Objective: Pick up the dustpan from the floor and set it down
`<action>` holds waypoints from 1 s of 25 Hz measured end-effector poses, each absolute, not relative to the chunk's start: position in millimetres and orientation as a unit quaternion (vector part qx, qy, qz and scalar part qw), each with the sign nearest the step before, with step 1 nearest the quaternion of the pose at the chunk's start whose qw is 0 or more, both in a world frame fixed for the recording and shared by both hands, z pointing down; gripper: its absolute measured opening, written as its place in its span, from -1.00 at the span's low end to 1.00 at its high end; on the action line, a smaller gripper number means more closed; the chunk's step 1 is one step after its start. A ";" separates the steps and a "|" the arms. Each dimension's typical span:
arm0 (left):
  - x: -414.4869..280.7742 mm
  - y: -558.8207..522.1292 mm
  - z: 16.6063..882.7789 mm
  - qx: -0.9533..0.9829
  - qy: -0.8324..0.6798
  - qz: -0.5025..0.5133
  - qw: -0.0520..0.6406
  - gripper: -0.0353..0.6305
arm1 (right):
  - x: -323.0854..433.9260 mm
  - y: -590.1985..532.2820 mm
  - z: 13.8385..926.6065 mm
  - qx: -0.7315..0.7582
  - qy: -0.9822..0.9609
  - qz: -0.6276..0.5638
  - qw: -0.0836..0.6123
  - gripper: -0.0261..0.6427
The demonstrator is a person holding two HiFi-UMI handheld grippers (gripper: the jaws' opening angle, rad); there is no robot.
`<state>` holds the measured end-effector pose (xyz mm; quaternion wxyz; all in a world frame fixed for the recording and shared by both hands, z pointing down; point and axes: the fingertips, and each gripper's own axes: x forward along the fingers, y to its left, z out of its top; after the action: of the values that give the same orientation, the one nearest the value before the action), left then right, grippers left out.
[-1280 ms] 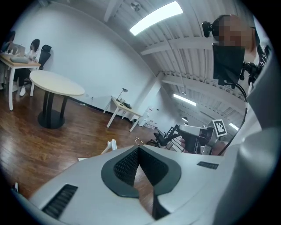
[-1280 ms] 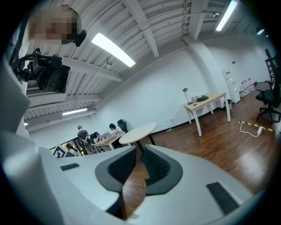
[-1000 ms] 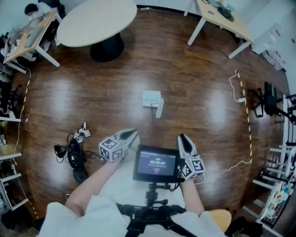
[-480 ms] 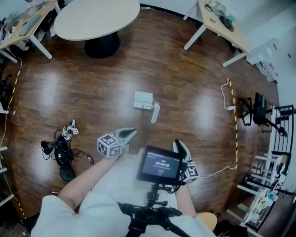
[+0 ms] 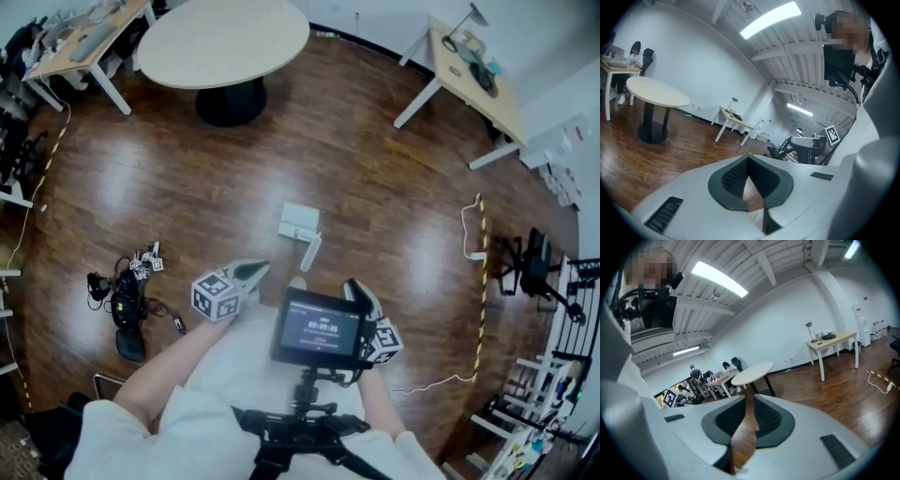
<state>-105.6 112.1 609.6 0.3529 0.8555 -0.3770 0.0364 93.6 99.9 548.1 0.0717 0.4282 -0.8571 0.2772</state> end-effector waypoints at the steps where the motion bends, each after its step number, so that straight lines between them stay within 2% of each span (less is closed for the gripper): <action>1: -103.9 108.8 605.5 0.850 -0.390 0.033 0.353 -0.91 | 93.3 92.5 546.3 0.417 -0.862 0.277 0.076 -0.71; 9: -54.5 80.2 595.2 0.841 -0.413 0.052 0.344 -0.91 | 116.6 47.1 558.9 0.371 -0.879 0.288 0.082 -0.71; 15: -40.9 73.0 605.4 0.825 -0.438 0.045 0.355 -0.91 | 131.5 34.7 560.6 0.357 -0.889 0.270 0.096 -0.71; 25: -27.9 37.0 600.0 0.815 -0.473 0.046 0.331 -0.91 | 153.1 7.8 560.0 0.334 -0.901 0.257 0.107 -0.71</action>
<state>-27.9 37.0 600.0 0.3308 0.8154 -0.4728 0.0465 153.1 7.8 560.0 0.1067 0.3339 -0.9005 0.2572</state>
